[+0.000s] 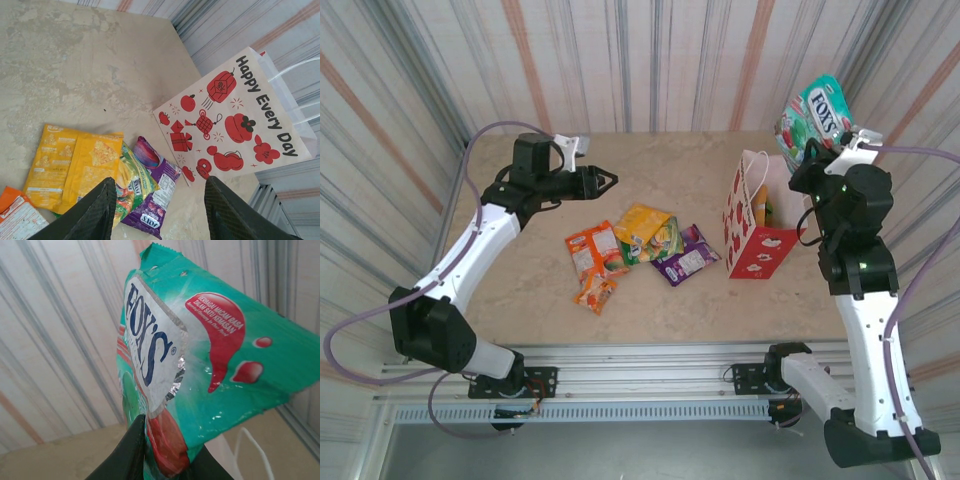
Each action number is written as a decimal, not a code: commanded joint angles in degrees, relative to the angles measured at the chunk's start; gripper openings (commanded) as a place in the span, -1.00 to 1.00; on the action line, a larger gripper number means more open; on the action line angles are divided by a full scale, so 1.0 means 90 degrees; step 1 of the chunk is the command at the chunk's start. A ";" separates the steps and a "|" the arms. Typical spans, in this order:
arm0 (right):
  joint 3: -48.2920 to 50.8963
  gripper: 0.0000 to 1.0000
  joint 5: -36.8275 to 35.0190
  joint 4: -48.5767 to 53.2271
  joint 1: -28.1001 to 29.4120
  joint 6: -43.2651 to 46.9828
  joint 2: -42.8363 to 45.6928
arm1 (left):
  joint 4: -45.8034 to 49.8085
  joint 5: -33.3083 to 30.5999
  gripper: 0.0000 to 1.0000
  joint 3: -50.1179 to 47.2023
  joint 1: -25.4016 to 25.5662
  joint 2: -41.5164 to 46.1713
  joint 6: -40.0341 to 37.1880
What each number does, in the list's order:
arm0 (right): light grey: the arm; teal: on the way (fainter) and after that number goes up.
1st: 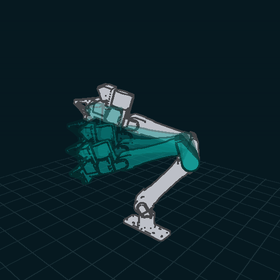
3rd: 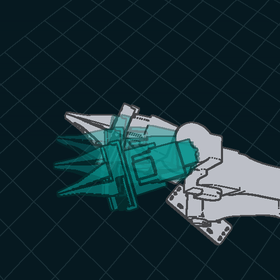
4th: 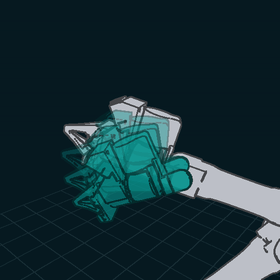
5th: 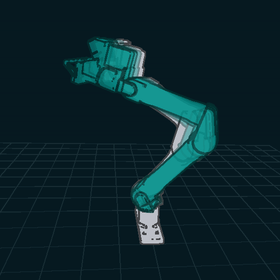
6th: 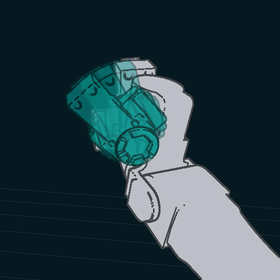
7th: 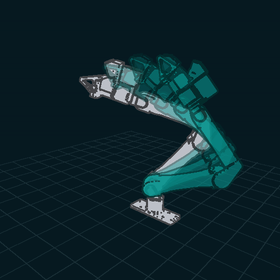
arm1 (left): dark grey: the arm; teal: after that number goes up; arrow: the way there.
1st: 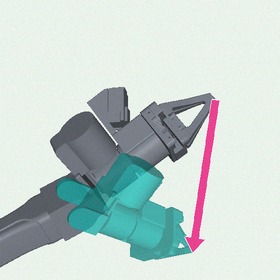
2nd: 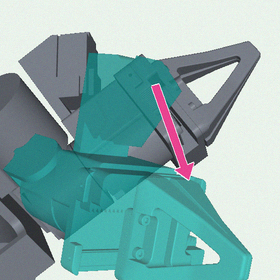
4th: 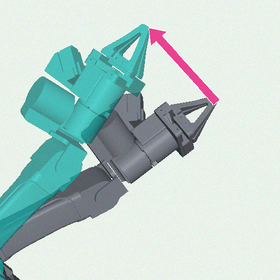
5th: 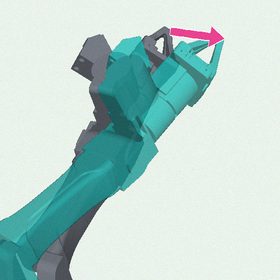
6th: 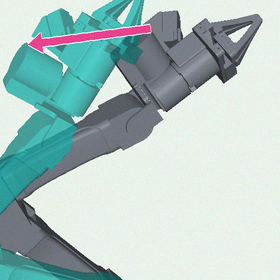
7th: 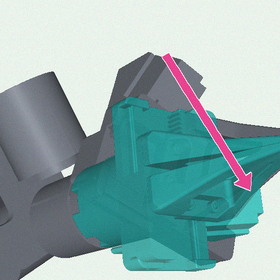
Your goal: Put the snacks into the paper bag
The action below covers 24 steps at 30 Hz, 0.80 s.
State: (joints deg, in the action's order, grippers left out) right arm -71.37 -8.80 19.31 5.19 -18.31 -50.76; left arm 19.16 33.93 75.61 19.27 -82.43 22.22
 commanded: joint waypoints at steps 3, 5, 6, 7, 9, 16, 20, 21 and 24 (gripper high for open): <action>0.0388 -1.00 0.0291 0.0505 -0.0137 -0.0222 0.0016 | 0.0369 -0.0220 0.01 0.0272 0.0071 -0.0173 -0.0136; 0.0535 -1.00 0.0508 0.0604 -0.0136 -0.0222 0.0012 | 0.0493 -0.0273 0.01 0.0295 0.0078 -0.0228 -0.0125; 0.0601 -1.00 0.0583 0.0658 -0.0132 -0.0232 -0.0006 | 0.0539 -0.0284 0.01 0.0300 0.0074 -0.0253 -0.0125; 0.0661 -1.00 0.0647 0.0702 -0.0137 -0.0246 -0.0026 | 0.0565 -0.0282 0.01 0.0282 0.0076 -0.0271 -0.0107; 0.0711 -1.00 0.0728 0.0847 -0.0140 -0.0251 -0.0114 | 0.0598 -0.0279 0.01 0.0251 0.0074 -0.0320 -0.0077; 0.0881 -0.88 0.0779 0.0990 -0.0160 -0.0222 -0.0367 | 0.0797 -0.0284 0.00 0.0175 0.0069 -0.0498 -0.0019; 0.0825 -0.47 0.0952 0.1035 -0.0205 -0.0202 -0.0473 | 0.0979 -0.0311 0.00 0.0134 0.0074 -0.0563 -0.0013; 0.0787 -0.37 0.0971 0.1061 -0.0206 -0.0193 -0.0482 | 0.1091 -0.0336 0.00 0.0161 0.0073 -0.0584 -0.0026; 0.0621 -0.20 0.0987 0.1186 -0.0204 -0.0144 -0.0519 | 0.1409 -0.0402 0.01 0.0182 0.0067 -0.0640 -0.0066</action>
State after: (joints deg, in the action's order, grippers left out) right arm -63.24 -1.17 29.85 3.73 -19.46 -55.20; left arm 27.73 31.35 76.58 19.64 -87.44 22.26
